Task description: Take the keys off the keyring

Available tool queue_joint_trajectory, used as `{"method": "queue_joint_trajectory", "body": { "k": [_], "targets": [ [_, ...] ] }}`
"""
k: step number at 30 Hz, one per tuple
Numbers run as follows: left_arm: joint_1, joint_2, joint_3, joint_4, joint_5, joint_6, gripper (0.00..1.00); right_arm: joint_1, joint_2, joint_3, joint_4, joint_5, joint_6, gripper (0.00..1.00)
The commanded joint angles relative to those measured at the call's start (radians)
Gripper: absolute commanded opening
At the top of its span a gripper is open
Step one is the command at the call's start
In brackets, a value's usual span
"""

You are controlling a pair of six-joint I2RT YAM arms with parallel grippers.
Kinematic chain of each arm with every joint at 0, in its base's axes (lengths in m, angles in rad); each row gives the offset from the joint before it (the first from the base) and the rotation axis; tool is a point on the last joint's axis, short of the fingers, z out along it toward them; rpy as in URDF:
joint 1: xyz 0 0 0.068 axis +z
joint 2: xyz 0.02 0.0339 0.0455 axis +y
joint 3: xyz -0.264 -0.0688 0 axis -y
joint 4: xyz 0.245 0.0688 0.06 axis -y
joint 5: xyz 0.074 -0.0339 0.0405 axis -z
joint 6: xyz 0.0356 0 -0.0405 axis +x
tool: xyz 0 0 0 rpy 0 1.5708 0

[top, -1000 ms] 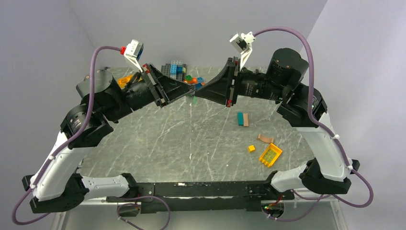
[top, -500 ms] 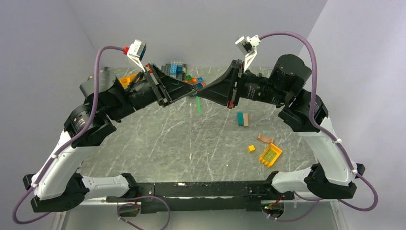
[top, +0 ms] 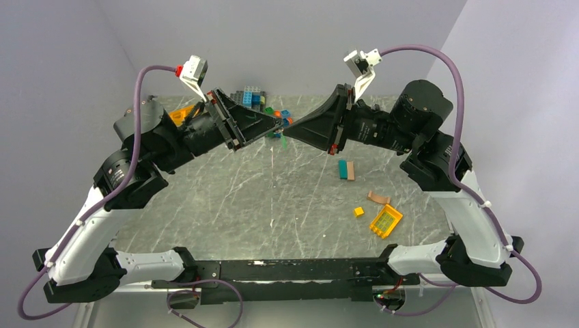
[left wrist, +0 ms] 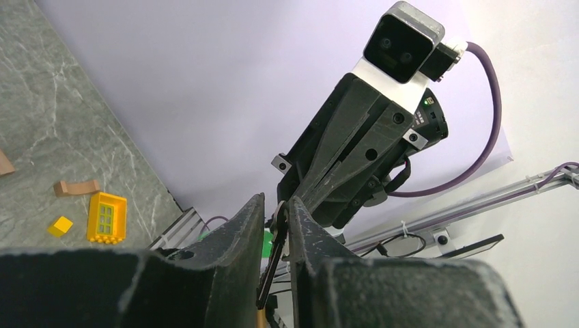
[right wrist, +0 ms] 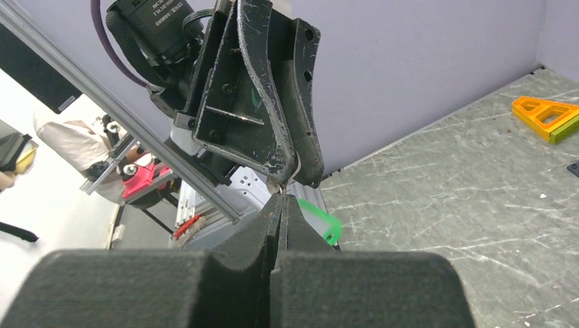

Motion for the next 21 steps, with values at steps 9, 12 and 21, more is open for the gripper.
{"method": "queue_joint_trajectory", "body": {
  "k": [9, 12, 21],
  "targets": [
    [-0.002, -0.023, -0.002, 0.058, 0.011, 0.014, 0.24, 0.003, -0.023, 0.006, 0.051, 0.007, 0.009, 0.00],
    [-0.002, -0.027, -0.002, 0.059, 0.007, 0.017, 0.24, 0.003, -0.022, 0.006, 0.048, 0.009, 0.005, 0.00],
    [-0.002, -0.028, 0.000, 0.055, 0.018, 0.026, 0.13, 0.004, -0.010, 0.029, 0.014, 0.017, -0.015, 0.00]
  ]
}}
